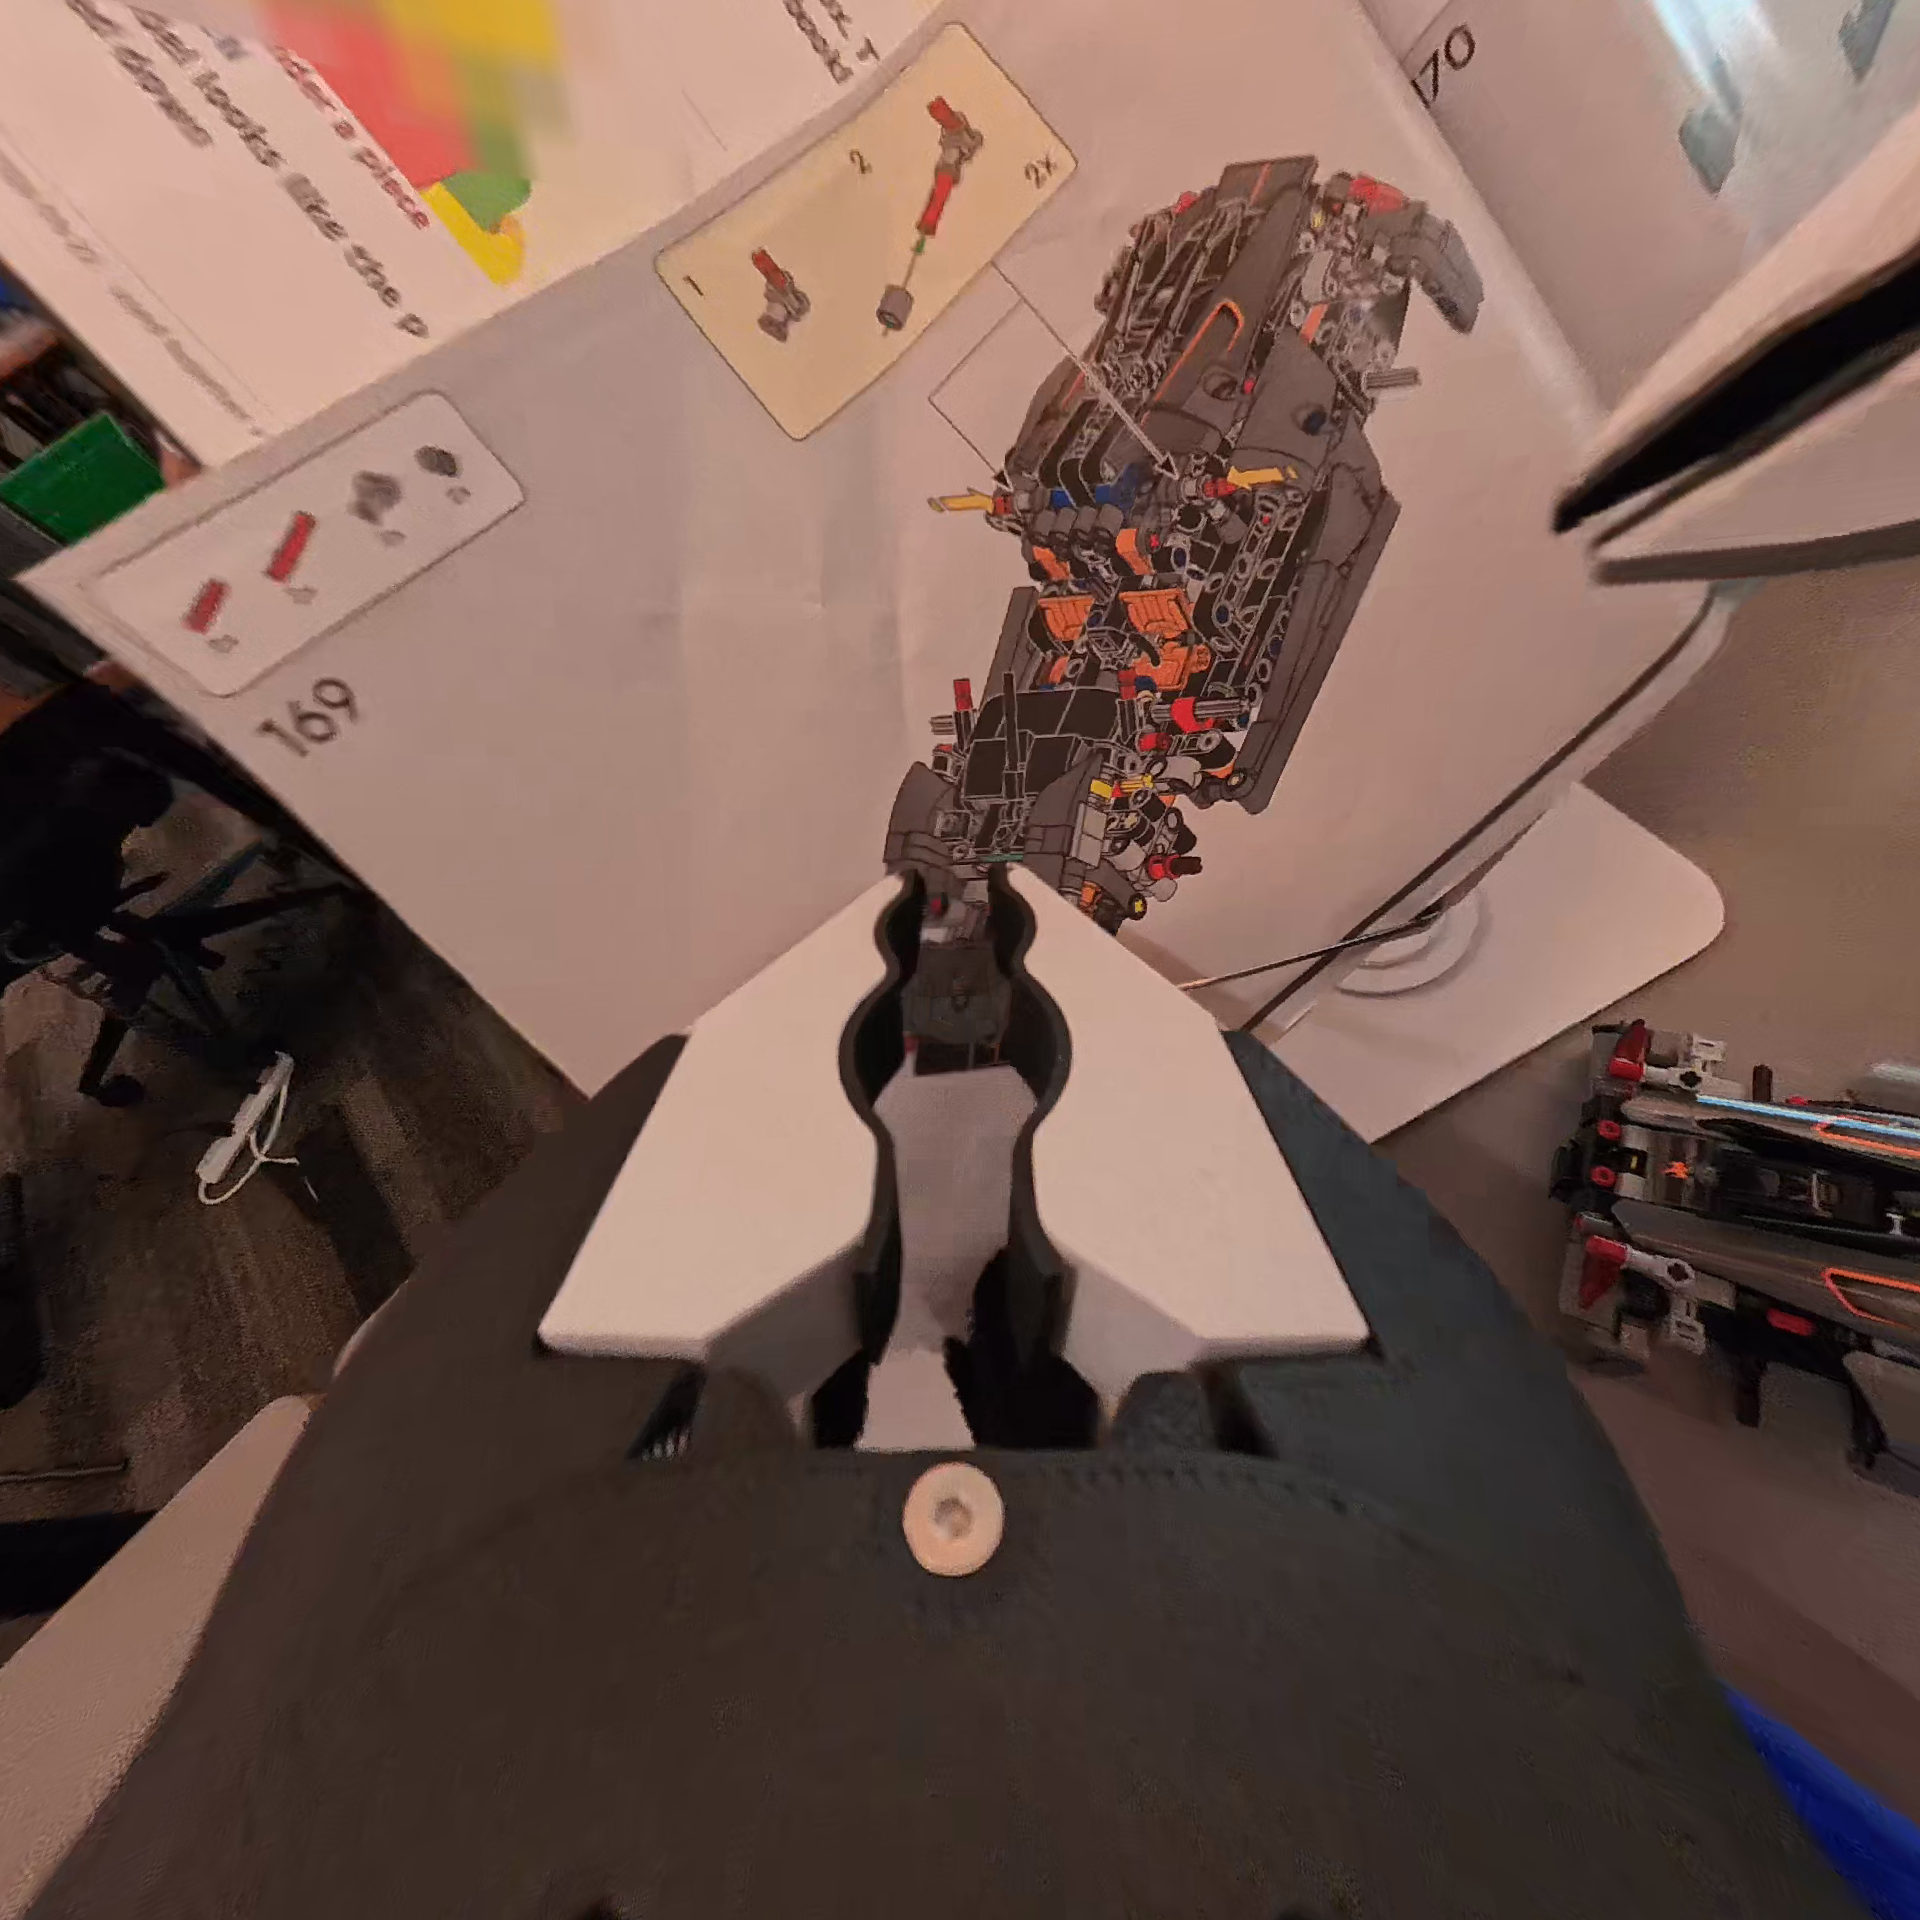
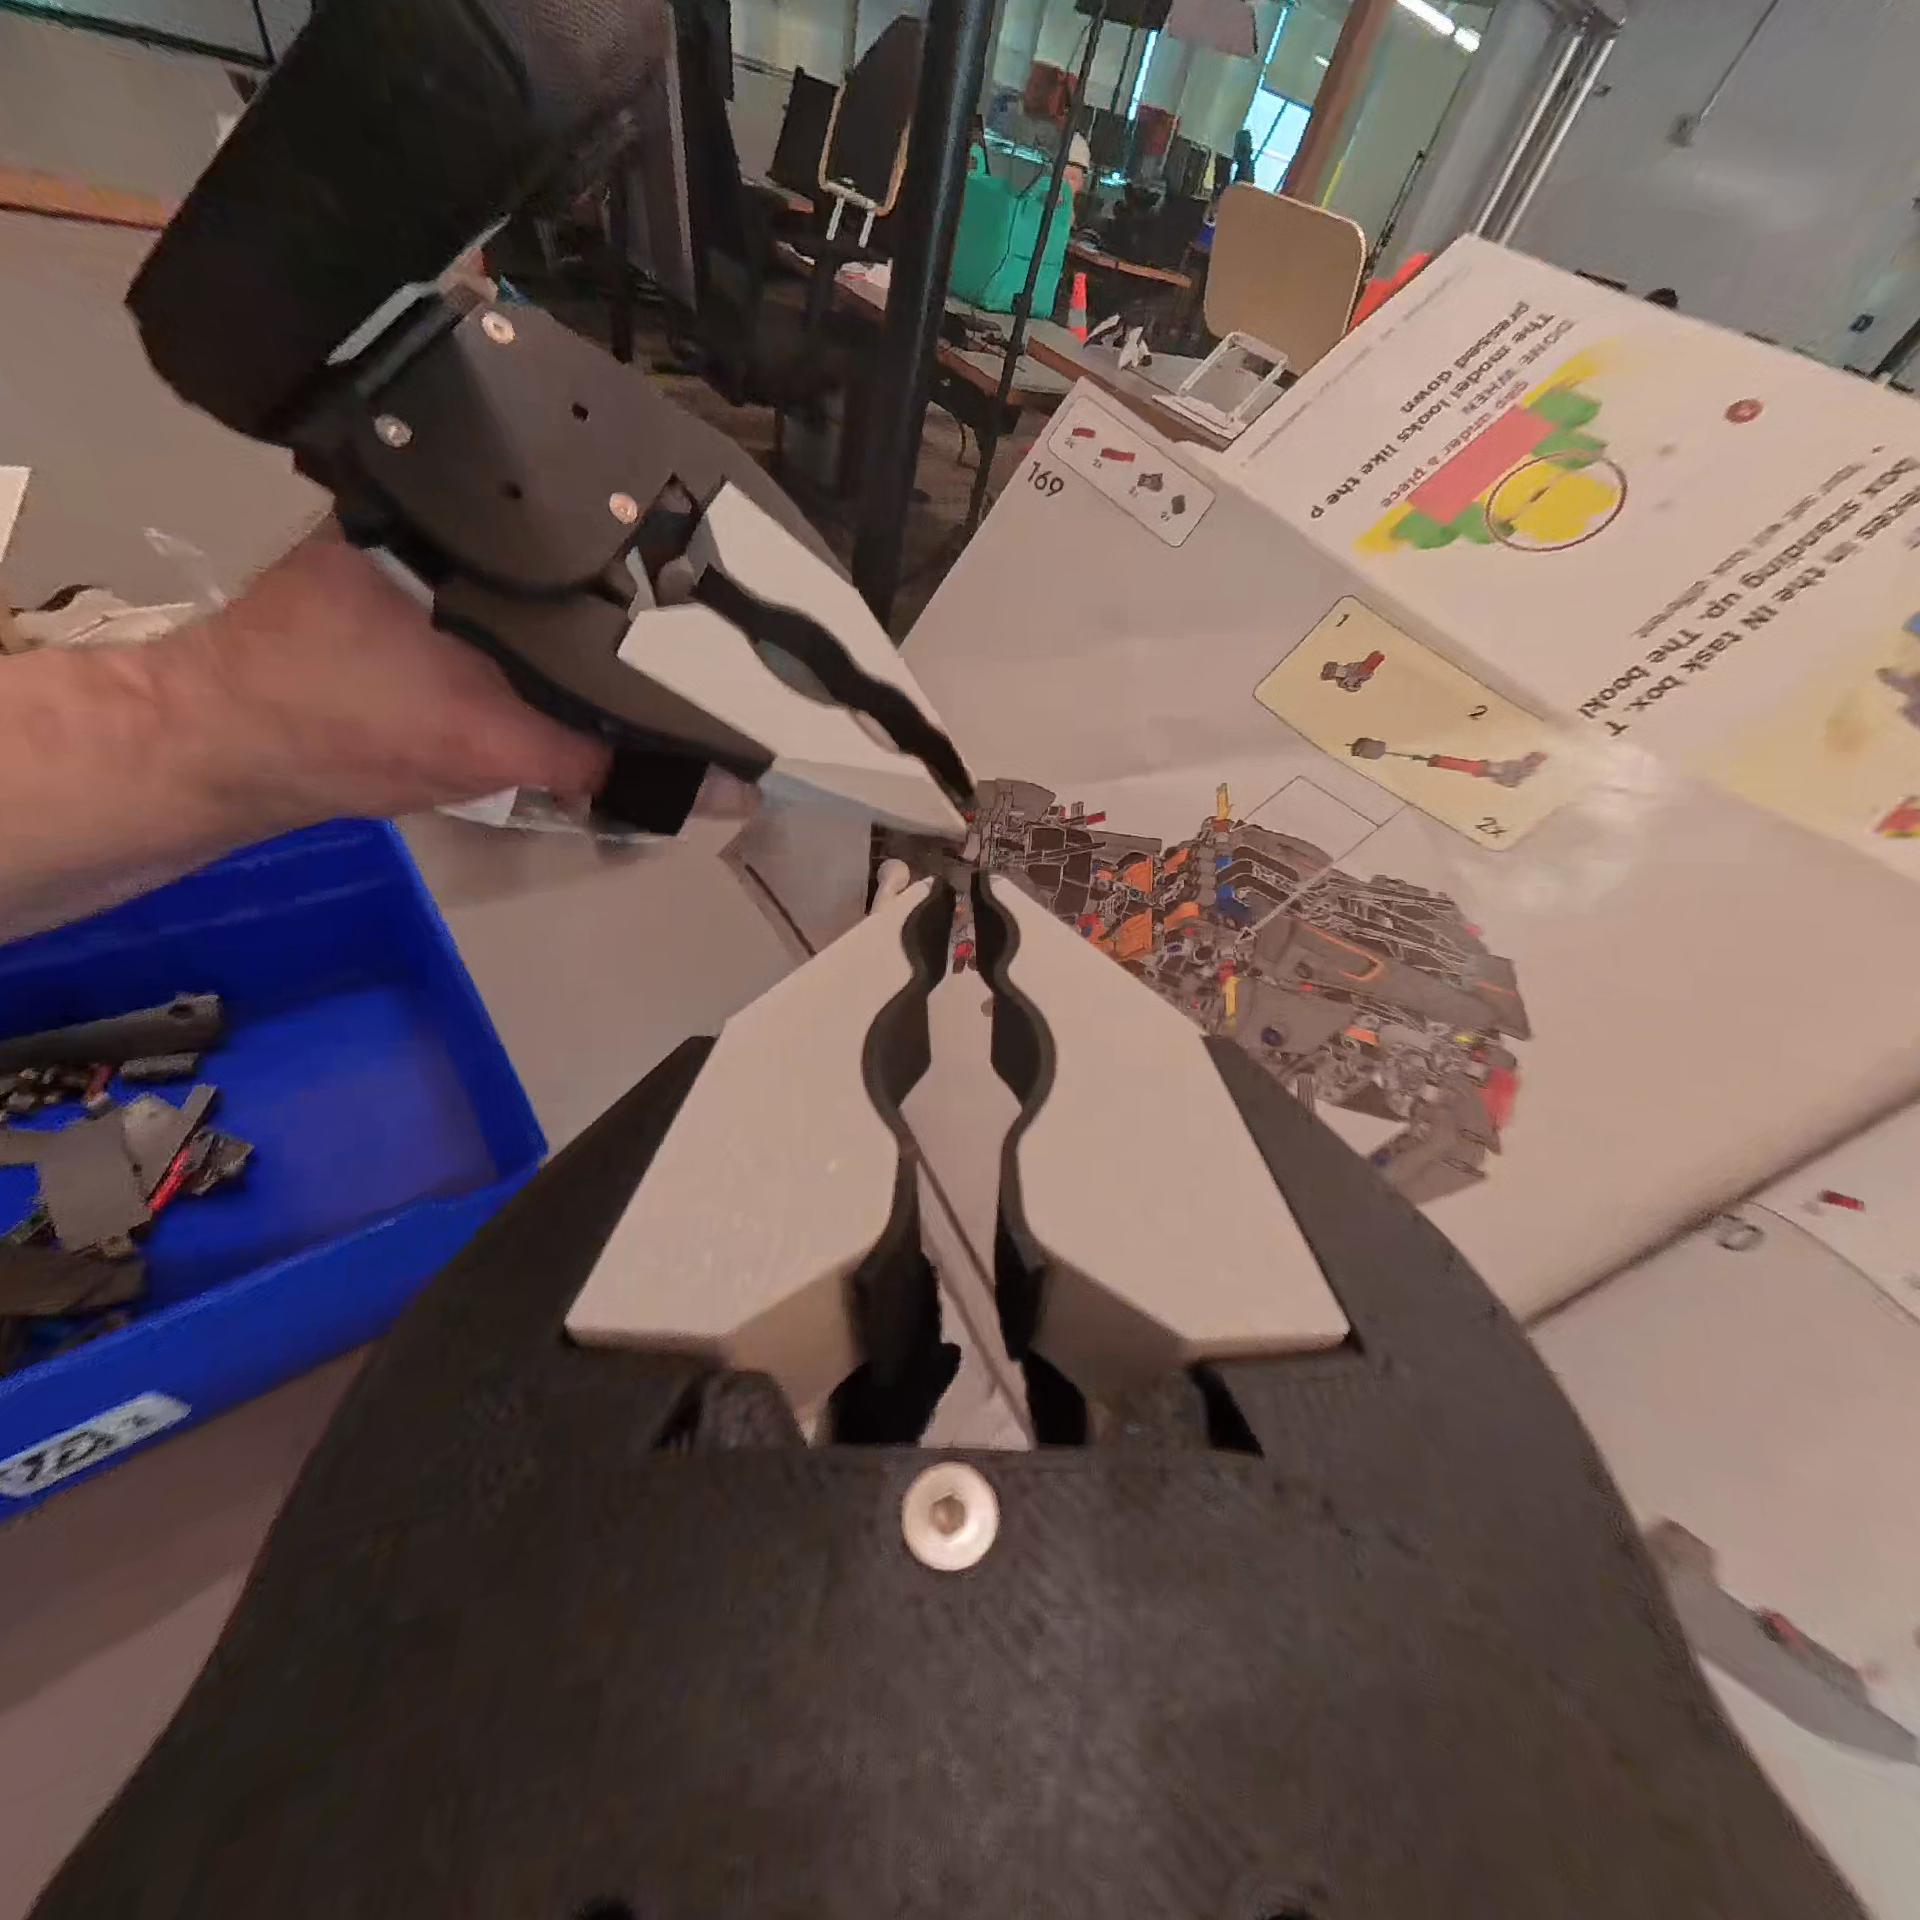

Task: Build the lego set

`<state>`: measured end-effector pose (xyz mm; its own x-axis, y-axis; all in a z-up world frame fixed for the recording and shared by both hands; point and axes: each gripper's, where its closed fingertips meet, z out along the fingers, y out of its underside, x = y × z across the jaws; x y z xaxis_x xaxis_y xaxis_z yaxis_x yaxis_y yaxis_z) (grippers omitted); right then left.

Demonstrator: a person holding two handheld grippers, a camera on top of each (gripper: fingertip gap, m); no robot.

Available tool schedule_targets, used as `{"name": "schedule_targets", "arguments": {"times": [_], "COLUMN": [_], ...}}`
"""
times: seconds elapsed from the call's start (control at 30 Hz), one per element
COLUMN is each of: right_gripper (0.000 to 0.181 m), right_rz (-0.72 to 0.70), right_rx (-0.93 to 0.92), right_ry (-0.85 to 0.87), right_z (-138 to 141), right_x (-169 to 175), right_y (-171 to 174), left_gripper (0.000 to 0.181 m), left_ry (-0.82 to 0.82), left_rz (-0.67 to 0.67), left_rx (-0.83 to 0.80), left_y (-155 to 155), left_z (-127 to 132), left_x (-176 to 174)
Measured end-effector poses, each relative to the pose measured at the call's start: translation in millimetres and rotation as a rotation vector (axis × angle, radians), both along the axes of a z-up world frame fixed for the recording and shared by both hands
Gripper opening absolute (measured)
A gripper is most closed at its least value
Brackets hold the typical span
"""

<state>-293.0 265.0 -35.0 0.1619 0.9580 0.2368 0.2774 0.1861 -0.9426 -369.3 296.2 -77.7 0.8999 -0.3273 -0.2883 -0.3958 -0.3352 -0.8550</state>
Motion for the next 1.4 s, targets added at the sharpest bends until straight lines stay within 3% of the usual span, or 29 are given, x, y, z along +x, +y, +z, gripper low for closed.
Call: {"name": "schedule_targets", "arguments": {"times": [0.17,0.27,0.37,0.53,0.7,0.83,0.97,1.07,1.23,1.4], "right_gripper": [0.01,0.016,0.021,0.03,0.039,0.031,0.023,0.022,0.03,0.037], "right_rz": [0.112,0.153,0.122,0.01,-0.144,-0.385,-0.585,-0.674,-0.719,-0.618], "right_rx": [0.09,0.178,0.225,0.125,0.077,0.01,-0.131,-0.173,-0.249,-0.311], "right_ry": [-0.094,-0.129,-0.191,-0.205,-0.216,-0.179,-0.109,-0.151,-0.239,-0.316], "right_z": [-5.7,-22.3,-51.5,-84.4,-94.6,-93.6,-86.1,-92.1,-120.4,-153.7], "right_x": [47.0,81.6,118.7,177.6,249.5,336.4,429.4,475.4,508.2,489.9], "right_y": [-55.8,-94.4,-108.1,-91.9,-76.7,-54.1,-34.3,-30.6,-40.9,-58.9], "left_gripper": [0.024,0.034,0.036,0.038,0.039,0.036,0.033,0.034,0.034,0.034], "left_ry": [0.051,0.085,0.111,0.124,0.1,0.067,0.034,0.005,0.005,0.012], "left_rz": [0.084,0.076,0.042,-0.028,-0.13,-0.243,-0.348,-0.416,-0.475,-0.498], "left_rx": [0.041,0.016,-0.009,-0.004,-0.025,-0.012,-0.07,-0.123,-0.188,-0.212], "left_y": [-30.0,-59.7,-93.8,-146.2,-184.1,-201.9,-207.1,-209.7,-222.2,-235.2], "left_z": [19.7,20.2,20.1,16.4,-0.1,-16.0,-49.7,-72.8,-97.5,-111.6], "left_x": [-20.0,-7.6,21.9,90.5,167.3,232.6,284.9,315.4,339.5,352.6]}}
